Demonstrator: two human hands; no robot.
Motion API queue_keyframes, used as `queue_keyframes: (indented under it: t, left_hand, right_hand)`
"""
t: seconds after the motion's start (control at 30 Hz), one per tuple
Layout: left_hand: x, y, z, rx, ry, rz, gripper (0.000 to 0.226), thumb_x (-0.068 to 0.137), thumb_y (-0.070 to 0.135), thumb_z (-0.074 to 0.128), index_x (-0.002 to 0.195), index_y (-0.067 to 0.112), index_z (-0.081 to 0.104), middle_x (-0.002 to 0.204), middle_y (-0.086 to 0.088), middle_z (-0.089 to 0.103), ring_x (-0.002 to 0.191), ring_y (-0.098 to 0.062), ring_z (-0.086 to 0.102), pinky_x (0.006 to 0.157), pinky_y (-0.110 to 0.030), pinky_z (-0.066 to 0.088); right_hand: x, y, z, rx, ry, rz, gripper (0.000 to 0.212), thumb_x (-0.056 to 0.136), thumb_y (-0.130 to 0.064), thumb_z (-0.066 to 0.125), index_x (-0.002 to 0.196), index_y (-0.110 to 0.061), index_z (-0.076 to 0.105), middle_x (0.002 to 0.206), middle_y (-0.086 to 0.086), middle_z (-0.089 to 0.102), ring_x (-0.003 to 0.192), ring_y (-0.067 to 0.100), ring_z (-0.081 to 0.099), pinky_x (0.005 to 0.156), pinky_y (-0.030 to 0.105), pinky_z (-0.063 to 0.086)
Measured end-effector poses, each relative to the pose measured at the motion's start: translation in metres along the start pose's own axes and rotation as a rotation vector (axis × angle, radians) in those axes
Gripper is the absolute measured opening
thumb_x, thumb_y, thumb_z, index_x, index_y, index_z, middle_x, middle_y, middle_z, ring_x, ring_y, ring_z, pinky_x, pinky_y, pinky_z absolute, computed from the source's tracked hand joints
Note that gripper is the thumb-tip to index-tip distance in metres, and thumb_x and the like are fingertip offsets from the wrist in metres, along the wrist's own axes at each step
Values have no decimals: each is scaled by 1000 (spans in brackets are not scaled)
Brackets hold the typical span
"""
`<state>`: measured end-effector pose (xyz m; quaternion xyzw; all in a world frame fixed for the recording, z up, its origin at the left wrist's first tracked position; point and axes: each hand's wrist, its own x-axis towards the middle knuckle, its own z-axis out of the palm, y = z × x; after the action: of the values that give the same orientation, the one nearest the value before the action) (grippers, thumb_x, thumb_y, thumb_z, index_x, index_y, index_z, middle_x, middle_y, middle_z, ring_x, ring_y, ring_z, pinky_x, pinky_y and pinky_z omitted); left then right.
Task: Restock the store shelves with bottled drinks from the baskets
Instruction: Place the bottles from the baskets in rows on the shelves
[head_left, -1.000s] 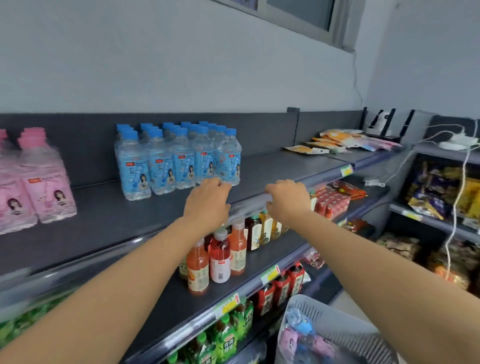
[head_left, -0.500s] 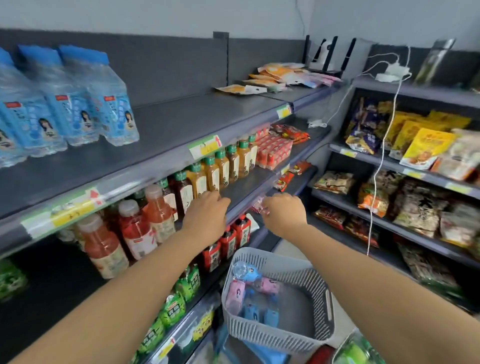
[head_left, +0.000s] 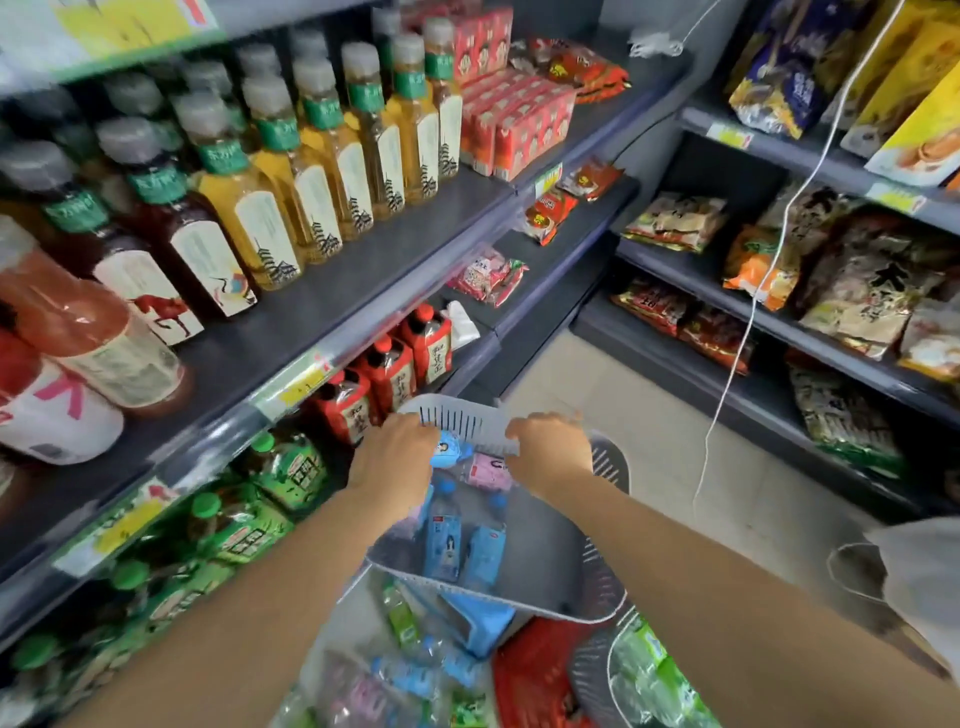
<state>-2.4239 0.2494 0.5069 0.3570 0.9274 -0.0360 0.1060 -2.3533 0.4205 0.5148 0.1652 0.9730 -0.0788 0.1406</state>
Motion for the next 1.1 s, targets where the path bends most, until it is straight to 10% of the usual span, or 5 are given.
queue_keyframes:
  t: [0.43,0.73,1.0,1.1]
  left_hand:
    - [61,40,176,-58,-359,-36,44,89,6,56,132,8,47,123,-12,52,113,-30,54,88,-42,49]
    - [84,54,236,-520,-555,-405,92,86,5,63,151,6,-2,150,-16,29,135,-32,38,103,-37,38]
    - [88,49,243,-868,-741,-564,72,88,15,68,145,12,24,132,-11,50,103,-21,52,69,-28,45]
    - [85,46,238,-1055,-677,-609,68,84,16,71,139,14,31,121,-1,55,100,-18,53,79,-33,47]
  right_hand:
    - [53,34,168,146,-288,122,29,88,-32,56,114,-23,65,117,6,66,111,28,59,88,33,48]
    - [74,29,260,623,-541,451,71,78,-49,73,133,-15,43,130,7,56,117,27,57,97,38,49]
    - [82,40,272,852,-564,624,78,73,-17,80,138,-13,36,123,9,57,112,27,58,84,34,52]
    - [75,52,262,1008,-541,688,67,75,-4,73,135,-9,44,97,3,59,88,21,63,70,29,55]
